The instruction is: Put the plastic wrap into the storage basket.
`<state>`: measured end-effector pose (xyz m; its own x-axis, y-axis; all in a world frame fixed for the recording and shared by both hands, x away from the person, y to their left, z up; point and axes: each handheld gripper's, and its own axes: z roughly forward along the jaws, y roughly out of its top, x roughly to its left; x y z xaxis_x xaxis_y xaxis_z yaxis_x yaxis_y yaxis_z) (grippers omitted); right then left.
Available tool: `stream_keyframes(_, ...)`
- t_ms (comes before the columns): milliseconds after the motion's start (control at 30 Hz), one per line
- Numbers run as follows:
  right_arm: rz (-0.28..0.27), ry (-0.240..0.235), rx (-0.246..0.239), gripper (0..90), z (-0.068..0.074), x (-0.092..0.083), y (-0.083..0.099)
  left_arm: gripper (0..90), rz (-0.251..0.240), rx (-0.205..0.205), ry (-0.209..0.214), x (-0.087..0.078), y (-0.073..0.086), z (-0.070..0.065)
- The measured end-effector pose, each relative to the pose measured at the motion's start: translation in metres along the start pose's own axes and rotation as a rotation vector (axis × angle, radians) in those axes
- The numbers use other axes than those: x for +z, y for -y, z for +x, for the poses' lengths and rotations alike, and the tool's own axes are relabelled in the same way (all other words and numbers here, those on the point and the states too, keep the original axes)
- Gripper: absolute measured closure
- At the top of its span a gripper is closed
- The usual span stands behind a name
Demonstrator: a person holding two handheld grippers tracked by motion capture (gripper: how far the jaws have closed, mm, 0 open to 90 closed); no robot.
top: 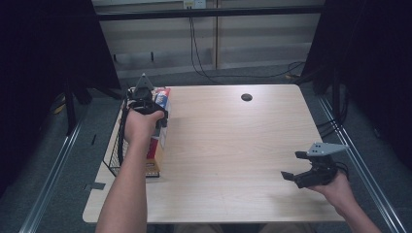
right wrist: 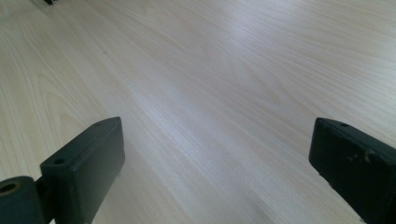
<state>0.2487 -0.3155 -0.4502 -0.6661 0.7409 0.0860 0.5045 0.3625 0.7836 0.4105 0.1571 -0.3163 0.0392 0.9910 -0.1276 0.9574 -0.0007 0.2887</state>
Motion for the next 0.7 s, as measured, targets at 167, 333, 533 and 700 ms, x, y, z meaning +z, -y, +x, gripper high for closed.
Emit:
stream_keyframes(167, -0.001, 0.001, 0.002, 3.5, 0.0, -0.001, 0.0, 43.5, -0.007, 0.005, -0.009, -0.001, 0.0, 0.005)
stream_keyframes(333, -0.001, -0.001, 0.001, 3.5, 0.0, -0.001, 0.0, 43.5, -0.006, -0.009, -0.007, -0.002, 0.0, 0.008)
stream_keyframes(533, 0.007, -0.004, 0.002, 3.5, 0.0, 0.0, 0.0, 43.5, -0.014, -0.017, -0.009, -0.003, 0.0, 0.013)
stream_keyframes(700, 0.006, -0.004, 0.001, 3.5, 0.0, 0.0, 0.0, 43.5, -0.02, -0.027, -0.01, -0.004, 0.001, 0.018)
